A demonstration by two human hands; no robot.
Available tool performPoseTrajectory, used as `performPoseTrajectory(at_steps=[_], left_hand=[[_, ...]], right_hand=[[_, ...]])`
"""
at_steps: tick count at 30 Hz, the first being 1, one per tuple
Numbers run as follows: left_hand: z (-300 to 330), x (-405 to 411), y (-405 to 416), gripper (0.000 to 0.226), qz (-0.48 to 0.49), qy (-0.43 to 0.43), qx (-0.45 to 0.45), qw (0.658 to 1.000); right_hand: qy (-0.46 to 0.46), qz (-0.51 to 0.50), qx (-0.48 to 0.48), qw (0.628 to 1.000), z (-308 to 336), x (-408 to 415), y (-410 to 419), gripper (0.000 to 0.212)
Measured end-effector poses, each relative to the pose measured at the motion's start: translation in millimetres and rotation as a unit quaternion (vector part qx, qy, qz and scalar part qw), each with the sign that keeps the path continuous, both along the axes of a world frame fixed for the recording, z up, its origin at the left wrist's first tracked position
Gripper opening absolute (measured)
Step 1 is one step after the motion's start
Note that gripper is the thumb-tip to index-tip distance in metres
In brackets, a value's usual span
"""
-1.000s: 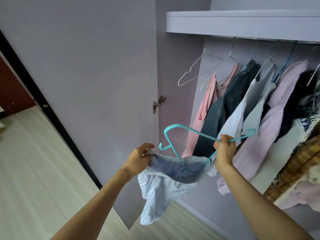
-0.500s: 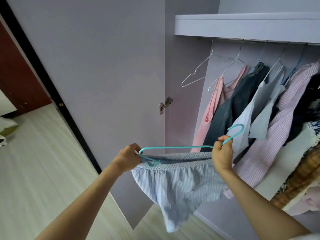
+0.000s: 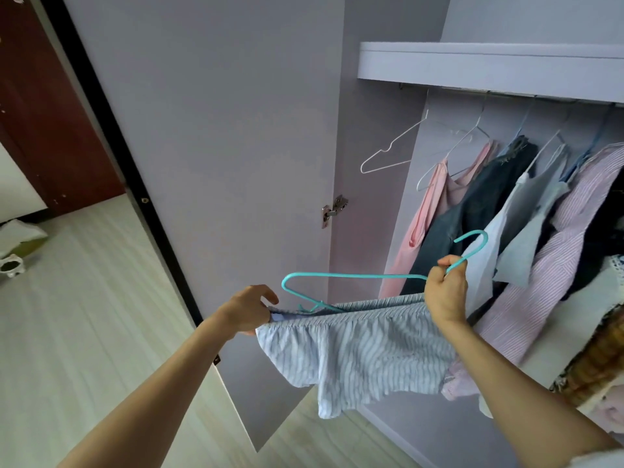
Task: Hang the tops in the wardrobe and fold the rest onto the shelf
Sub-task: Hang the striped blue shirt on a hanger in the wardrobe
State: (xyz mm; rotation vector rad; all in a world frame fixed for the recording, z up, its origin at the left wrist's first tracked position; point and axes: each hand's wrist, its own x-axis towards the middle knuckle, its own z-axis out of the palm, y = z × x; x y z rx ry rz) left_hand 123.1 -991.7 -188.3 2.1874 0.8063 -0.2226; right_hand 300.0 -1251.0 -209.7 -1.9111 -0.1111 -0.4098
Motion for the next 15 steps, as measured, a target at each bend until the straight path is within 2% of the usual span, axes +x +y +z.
performPoseTrajectory(at_steps=[2, 7, 12, 15], left_hand=[[2.0, 0.1, 0.4, 0.033, 0.031, -0.006, -0.045, 0.998], [13.2, 1.7, 4.0, 0.036, 0.098, -0.033, -0.068, 0.992], [15.8, -0.7, 1.8, 0.037, 0.098, -0.031, -0.08, 0.991], [15.2, 3.3, -2.6, 0.041, 0.081, -0.049, -0.069, 0.993]], right_hand=[[-0.011, 0.002, -0.001, 1.0, 3.0, -0.2, 1.4, 0.016], [0.012, -0.02, 0.036, 0.999, 5.8, -0.9, 3.1, 0.017], [0.009, -0.013, 0.054, 0.998, 8.5, -4.5, 8.6, 0.016], [-0.02, 0.0, 0.017, 1.0, 9.1, -6.5, 11.9, 0.016]])
